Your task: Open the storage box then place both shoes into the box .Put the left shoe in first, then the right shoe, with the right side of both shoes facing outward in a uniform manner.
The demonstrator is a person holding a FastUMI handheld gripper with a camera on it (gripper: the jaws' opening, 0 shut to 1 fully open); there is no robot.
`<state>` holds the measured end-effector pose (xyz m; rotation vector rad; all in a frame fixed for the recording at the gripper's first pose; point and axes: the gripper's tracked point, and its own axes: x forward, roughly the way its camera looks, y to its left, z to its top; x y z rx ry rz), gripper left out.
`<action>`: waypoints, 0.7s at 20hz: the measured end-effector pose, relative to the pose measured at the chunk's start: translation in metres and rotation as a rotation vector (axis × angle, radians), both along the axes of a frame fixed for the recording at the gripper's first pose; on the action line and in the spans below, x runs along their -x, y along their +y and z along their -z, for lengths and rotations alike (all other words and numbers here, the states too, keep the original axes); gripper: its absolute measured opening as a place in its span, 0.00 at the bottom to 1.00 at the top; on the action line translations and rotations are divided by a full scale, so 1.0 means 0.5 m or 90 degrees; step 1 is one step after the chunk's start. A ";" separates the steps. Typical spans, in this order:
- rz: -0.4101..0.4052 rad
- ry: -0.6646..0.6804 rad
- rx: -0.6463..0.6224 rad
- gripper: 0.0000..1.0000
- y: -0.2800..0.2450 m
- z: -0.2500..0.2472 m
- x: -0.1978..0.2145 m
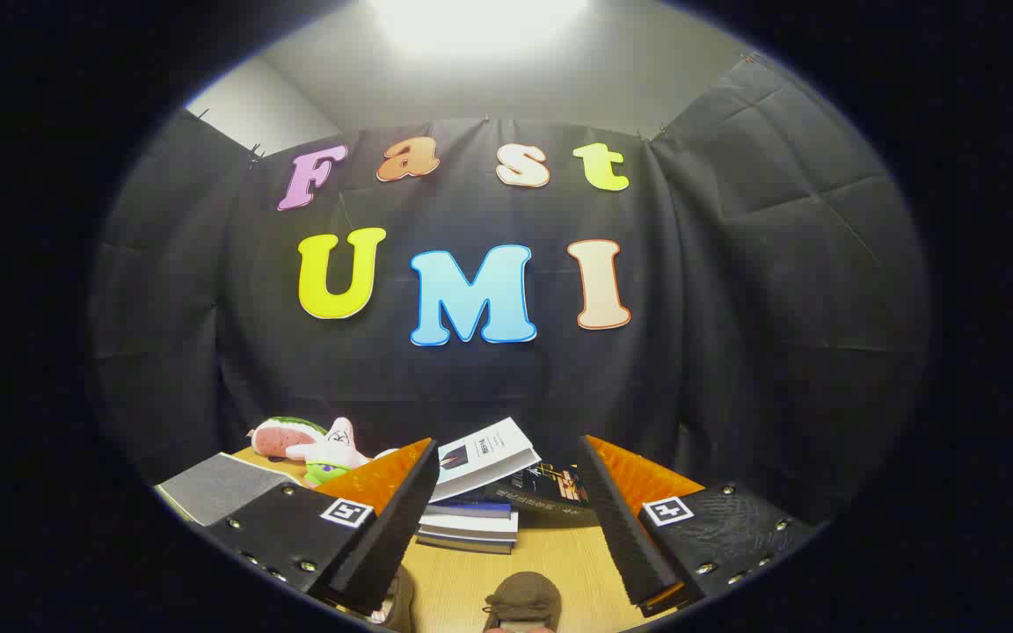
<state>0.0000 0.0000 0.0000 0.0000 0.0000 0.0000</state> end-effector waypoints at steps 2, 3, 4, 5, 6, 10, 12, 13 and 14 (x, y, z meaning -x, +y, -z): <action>-0.004 0.020 -0.007 0.96 0.001 0.024 -0.013; -0.008 0.029 -0.011 0.96 0.001 0.032 -0.016; -0.013 0.034 -0.016 0.96 0.004 0.037 -0.018; -0.016 0.036 -0.018 0.96 0.003 0.041 -0.020; -0.018 0.037 -0.018 0.96 0.002 0.046 -0.023; -0.028 0.062 -0.023 0.96 0.008 0.081 -0.035; -0.032 0.063 -0.026 0.96 0.013 0.082 -0.036; -0.035 0.063 -0.026 0.96 0.019 0.084 -0.038; -0.044 0.068 -0.030 0.96 0.028 0.087 -0.039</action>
